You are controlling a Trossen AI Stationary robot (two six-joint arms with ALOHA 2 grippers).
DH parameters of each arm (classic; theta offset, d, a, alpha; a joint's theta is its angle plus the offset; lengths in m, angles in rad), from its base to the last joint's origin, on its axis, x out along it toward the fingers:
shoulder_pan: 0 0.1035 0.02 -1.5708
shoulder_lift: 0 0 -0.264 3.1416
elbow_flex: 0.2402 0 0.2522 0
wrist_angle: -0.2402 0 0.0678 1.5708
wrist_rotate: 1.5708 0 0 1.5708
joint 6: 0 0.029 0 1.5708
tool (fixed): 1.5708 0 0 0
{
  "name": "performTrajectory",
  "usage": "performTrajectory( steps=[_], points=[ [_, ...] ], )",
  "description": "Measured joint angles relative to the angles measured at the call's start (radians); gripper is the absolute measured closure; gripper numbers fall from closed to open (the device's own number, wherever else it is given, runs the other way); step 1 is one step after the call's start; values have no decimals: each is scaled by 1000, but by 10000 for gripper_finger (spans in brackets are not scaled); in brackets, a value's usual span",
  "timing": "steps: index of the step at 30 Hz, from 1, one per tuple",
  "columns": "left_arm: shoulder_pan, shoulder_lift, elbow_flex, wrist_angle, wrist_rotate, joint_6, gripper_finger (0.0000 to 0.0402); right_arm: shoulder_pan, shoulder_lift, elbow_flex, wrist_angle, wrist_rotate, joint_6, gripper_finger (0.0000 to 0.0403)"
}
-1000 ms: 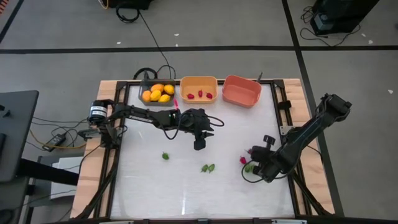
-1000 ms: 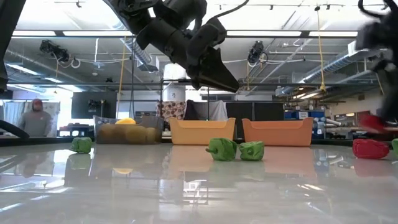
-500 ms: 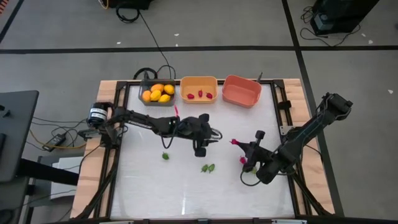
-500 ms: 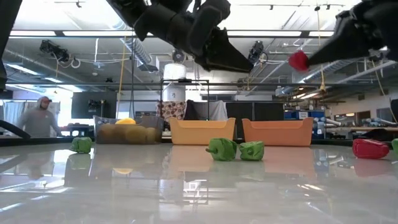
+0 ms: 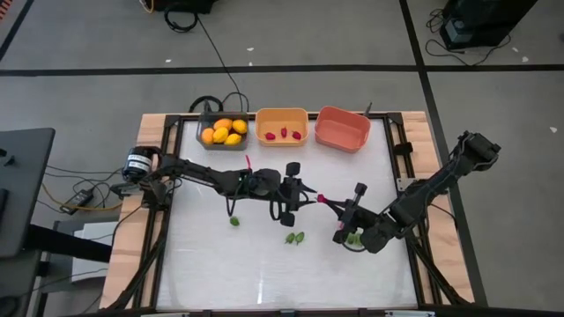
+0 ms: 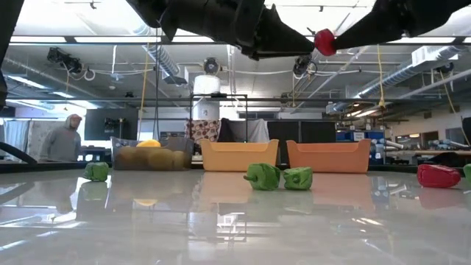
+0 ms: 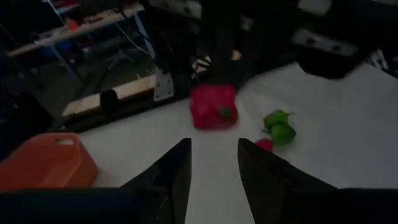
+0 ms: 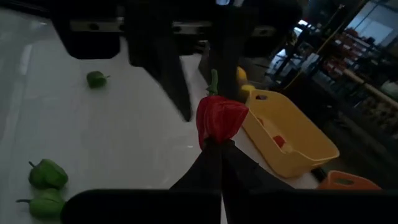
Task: Sort produce into baskets
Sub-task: Put the red chili pepper into the yellow bin
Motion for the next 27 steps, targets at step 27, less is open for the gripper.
performTrajectory(
  steps=[27],
  points=[
    [-14, 0, 0, -3, -16, 78, 282, -3, 0, -46, 62, 35, 26, 398]
  ],
)
